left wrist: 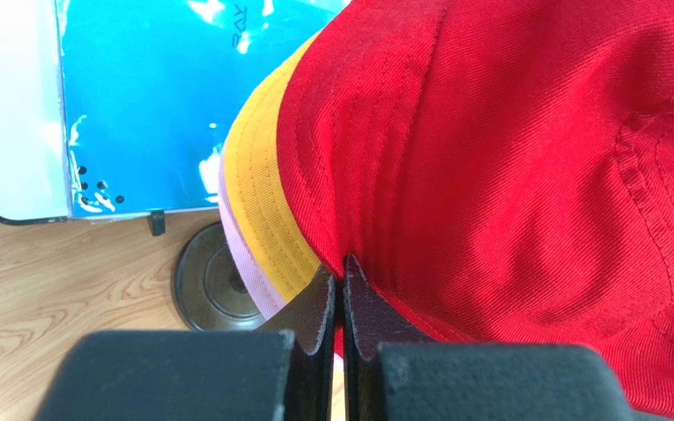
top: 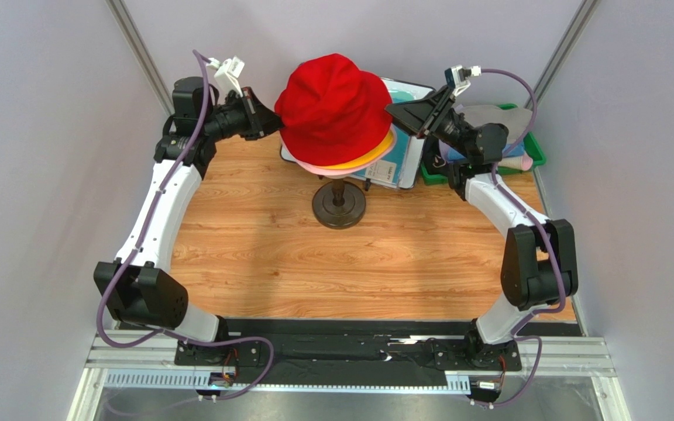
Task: Stack the hats
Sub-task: Stack the hat on the hat.
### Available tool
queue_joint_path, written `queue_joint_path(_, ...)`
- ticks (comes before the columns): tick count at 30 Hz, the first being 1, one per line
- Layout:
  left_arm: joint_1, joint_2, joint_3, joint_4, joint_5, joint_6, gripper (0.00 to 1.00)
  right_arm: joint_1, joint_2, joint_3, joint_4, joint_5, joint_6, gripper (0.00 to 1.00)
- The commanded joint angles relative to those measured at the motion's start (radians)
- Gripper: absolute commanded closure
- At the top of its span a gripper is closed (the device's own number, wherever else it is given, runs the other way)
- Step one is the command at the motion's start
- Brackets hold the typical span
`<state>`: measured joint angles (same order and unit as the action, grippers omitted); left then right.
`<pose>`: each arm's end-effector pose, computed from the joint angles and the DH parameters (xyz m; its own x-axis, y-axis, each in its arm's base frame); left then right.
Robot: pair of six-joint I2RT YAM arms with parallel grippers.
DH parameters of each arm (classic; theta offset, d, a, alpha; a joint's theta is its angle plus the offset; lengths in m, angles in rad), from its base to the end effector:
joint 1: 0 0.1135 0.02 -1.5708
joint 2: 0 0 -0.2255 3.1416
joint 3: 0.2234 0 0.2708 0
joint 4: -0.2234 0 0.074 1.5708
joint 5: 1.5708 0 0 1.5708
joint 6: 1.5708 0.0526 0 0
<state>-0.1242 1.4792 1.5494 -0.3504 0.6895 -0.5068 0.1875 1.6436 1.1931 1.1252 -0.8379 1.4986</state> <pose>0.3617 -0.0789 0.3847 -0.5808 -0.3049 -0.7548 0.4808 0.6198 -0.6203 0.3715 0.1103 0.3456 -0.6488 0.5561 -0.5194 -0.6622 -0.0765 0.7454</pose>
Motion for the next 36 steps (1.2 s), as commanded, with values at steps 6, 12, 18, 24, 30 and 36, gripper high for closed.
queue_joint_path(6,-0.011,-0.054,-0.038,0.004,0.004,0.027,1.00,0.049,0.025,0.034,0.131,0.062,0.080,0.62)
queue_joint_path(12,-0.011,-0.066,-0.054,0.014,0.010,0.019,1.00,0.050,0.019,0.022,0.024,0.063,0.025,1.00)
queue_joint_path(18,-0.011,-0.077,-0.068,0.013,-0.010,0.024,1.00,0.047,-0.010,-0.065,0.002,0.128,-0.040,1.00)
queue_joint_path(24,-0.011,-0.071,-0.074,-0.005,-0.031,0.028,1.00,0.024,-0.174,-0.197,-0.283,0.272,-0.259,1.00)
queue_joint_path(30,-0.011,-0.069,-0.083,0.002,-0.024,0.021,1.00,0.024,-0.203,-0.172,-0.550,0.312,-0.405,1.00)
queue_joint_path(36,-0.011,-0.071,-0.087,0.010,-0.016,0.014,1.00,0.026,-0.160,-0.168,-0.659,0.329,-0.454,1.00)
